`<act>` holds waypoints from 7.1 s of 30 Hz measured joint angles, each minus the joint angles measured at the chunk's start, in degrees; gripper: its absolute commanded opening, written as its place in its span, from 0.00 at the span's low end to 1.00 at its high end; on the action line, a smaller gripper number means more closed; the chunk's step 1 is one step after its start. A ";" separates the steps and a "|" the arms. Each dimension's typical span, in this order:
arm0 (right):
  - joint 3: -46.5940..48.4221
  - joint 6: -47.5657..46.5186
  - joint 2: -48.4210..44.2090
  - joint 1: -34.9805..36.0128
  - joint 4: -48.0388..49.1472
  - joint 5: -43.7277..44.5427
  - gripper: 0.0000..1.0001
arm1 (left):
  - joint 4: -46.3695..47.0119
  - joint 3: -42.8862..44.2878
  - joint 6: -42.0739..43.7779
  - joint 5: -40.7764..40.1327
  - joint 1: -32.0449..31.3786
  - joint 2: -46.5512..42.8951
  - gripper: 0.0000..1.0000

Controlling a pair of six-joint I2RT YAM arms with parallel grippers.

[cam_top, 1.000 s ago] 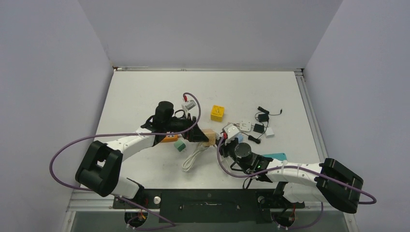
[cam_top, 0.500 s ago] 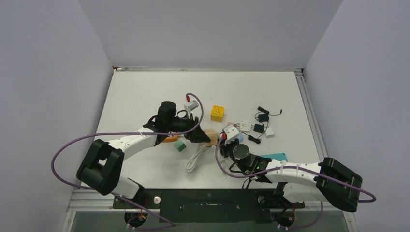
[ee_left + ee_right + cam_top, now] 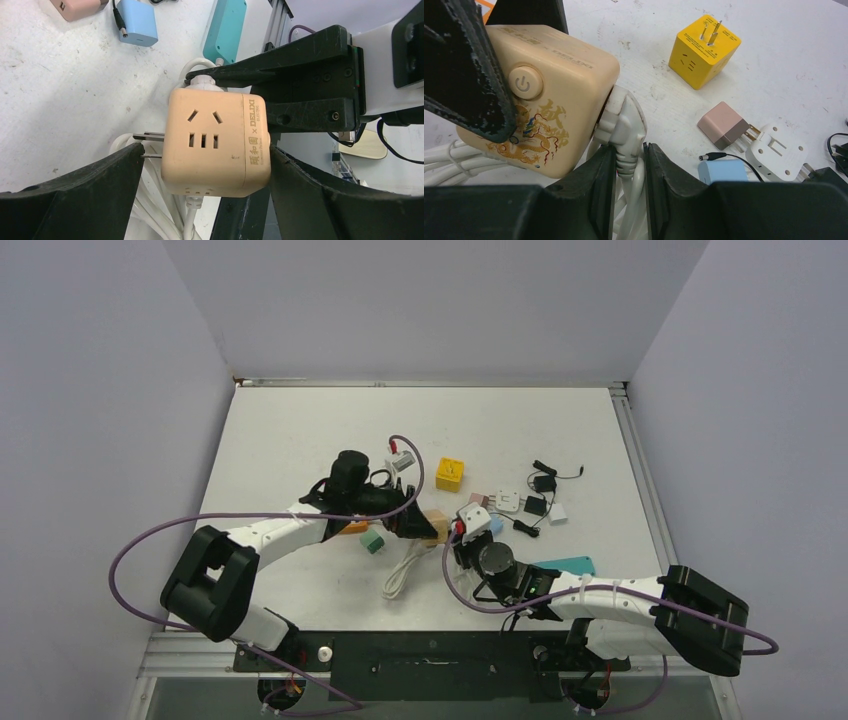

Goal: Pull the plug off the socket
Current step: Remove the plug from the socket.

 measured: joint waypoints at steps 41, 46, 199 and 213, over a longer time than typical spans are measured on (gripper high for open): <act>-3.23 4.46 -4.68 -9.86 3.41 -14.69 0.05 | -3.21 2.95 2.73 0.13 -1.79 2.19 0.00; -3.23 3.80 -4.68 -8.76 3.32 -14.67 0.05 | -3.52 2.95 2.64 -0.07 -1.36 2.01 0.00; 9.22 11.89 11.63 -23.91 13.92 -73.46 0.05 | -31.98 4.92 25.03 8.72 10.86 -10.10 0.00; 11.10 7.37 11.13 -21.57 6.23 -68.35 0.33 | -34.34 4.92 25.42 5.09 10.67 -10.23 0.00</act>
